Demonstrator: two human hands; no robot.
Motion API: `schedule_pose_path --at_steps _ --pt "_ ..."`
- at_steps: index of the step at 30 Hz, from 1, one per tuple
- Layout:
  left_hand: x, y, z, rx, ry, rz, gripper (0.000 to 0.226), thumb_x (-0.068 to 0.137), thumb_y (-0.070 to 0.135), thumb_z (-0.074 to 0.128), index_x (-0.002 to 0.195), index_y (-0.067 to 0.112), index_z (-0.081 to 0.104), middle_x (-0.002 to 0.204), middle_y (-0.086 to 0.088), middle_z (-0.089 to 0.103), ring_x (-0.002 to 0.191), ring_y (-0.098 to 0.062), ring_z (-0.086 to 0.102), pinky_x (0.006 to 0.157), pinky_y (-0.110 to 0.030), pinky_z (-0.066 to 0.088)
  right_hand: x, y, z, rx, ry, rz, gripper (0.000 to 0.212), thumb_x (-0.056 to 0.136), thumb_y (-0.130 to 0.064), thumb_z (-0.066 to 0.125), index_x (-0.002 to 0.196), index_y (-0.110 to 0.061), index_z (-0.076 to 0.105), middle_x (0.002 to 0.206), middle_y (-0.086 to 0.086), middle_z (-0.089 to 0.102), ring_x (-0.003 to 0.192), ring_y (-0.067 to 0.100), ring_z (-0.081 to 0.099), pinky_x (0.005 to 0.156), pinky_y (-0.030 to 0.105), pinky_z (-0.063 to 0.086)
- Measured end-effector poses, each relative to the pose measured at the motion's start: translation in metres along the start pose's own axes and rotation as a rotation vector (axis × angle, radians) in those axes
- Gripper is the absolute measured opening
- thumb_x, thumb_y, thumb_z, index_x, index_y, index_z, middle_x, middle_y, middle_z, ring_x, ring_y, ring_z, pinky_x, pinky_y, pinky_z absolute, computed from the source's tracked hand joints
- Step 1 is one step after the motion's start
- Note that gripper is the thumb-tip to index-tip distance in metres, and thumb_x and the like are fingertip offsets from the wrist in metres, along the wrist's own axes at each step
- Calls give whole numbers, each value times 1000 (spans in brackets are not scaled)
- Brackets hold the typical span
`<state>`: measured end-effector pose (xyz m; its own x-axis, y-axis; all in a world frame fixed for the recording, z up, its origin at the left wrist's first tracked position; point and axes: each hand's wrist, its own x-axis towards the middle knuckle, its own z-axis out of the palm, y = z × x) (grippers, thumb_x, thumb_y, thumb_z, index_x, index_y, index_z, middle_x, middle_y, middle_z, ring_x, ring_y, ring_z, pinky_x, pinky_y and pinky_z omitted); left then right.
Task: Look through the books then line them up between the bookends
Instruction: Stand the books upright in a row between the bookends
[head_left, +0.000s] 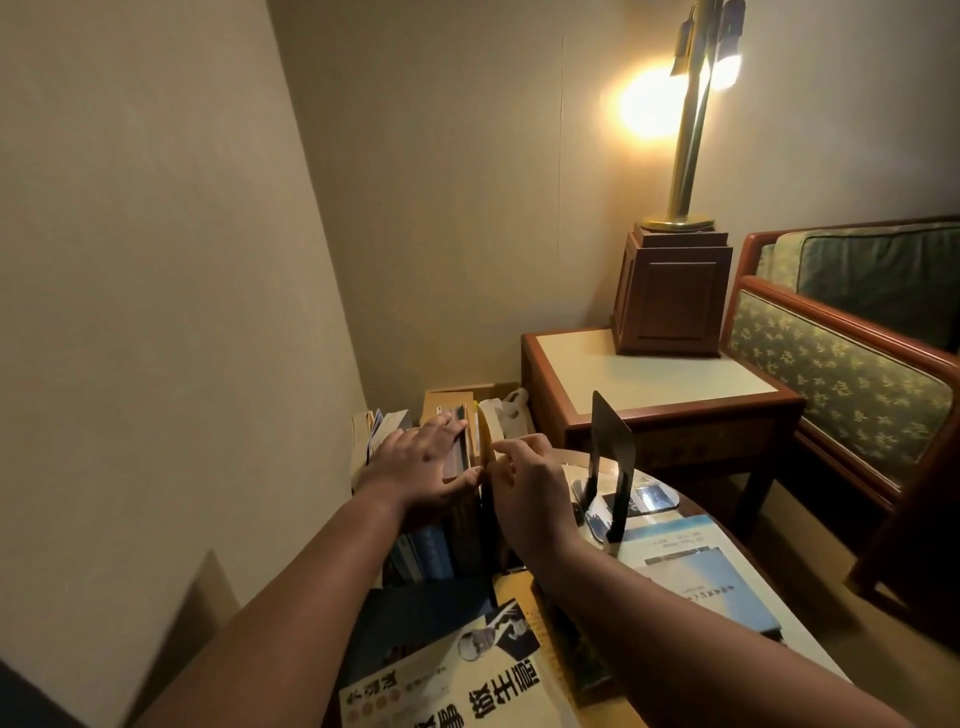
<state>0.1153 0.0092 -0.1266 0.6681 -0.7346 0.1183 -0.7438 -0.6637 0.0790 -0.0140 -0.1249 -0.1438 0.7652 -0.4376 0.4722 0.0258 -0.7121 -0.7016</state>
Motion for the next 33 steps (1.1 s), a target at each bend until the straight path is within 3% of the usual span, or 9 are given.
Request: schedule_pose_path --at_steps 4,6,11,15,18,22,25,29,33 --pt "-1 0 1 -21 8 -21 85 84 84 19 155 39 6 165 11 6 150 -19 18 120 -45 14 -7 1 3 18 14 -16 21 100 -26 55 112 -12 65 118 7 57 95 11 58 73 18 53" --pt "-1 1 1 -23 12 -19 90 79 87 12 155 39 6 165 11 6 150 -19 18 120 -45 14 -15 7 7 49 22 8 25 101 -24 53 123 -14 62 123 6 58 102 11 58 74 15 50" --pt "-1 0 1 -19 12 -13 90 79 86 13 155 39 7 165 11 5 150 -20 18 120 -46 14 -41 26 25 225 -85 159 44 99 -15 54 142 -21 45 132 2 59 120 15 58 90 37 58" --pt "-2 1 0 -57 16 -6 82 77 88 13 150 55 0 165 11 7 150 -24 19 120 -49 15 -44 27 29 336 -308 283 72 91 6 55 148 -34 36 140 -3 52 129 11 47 96 24 52" --pt "-3 1 -4 -27 -9 -2 84 71 92 3 148 59 4 165 9 6 149 -27 18 118 -50 17 -42 25 29 445 -391 339 90 85 17 50 139 -51 31 139 -12 42 133 9 36 104 36 50" --pt "1 3 -7 -62 -8 0 82 72 88 21 146 52 25 163 5 15 146 -26 22 116 -51 22 -40 28 27 446 -413 326 100 82 21 46 144 -54 27 154 -7 35 144 17 31 107 41 48" --pt "14 3 -10 -113 -29 12 94 62 95 30 140 43 37 161 1 22 147 -26 20 116 -54 25 -38 29 23 427 -431 309 102 82 21 48 136 -62 23 155 -5 34 144 19 32 106 42 49" --pt "27 12 -13 -94 -25 48 103 60 88 35 144 30 39 158 -4 28 147 -27 22 117 -54 25 -36 33 20 430 -476 312 98 84 20 49 147 -50 23 154 -5 33 144 19 31 107 41 48" --pt "26 17 -4 -121 6 31 95 64 80 36 145 31 40 157 -5 24 145 -28 24 112 -54 33 -36 37 13 404 -527 308 99 85 20 49 153 -46 22 157 -3 34 145 22 33 104 41 51"
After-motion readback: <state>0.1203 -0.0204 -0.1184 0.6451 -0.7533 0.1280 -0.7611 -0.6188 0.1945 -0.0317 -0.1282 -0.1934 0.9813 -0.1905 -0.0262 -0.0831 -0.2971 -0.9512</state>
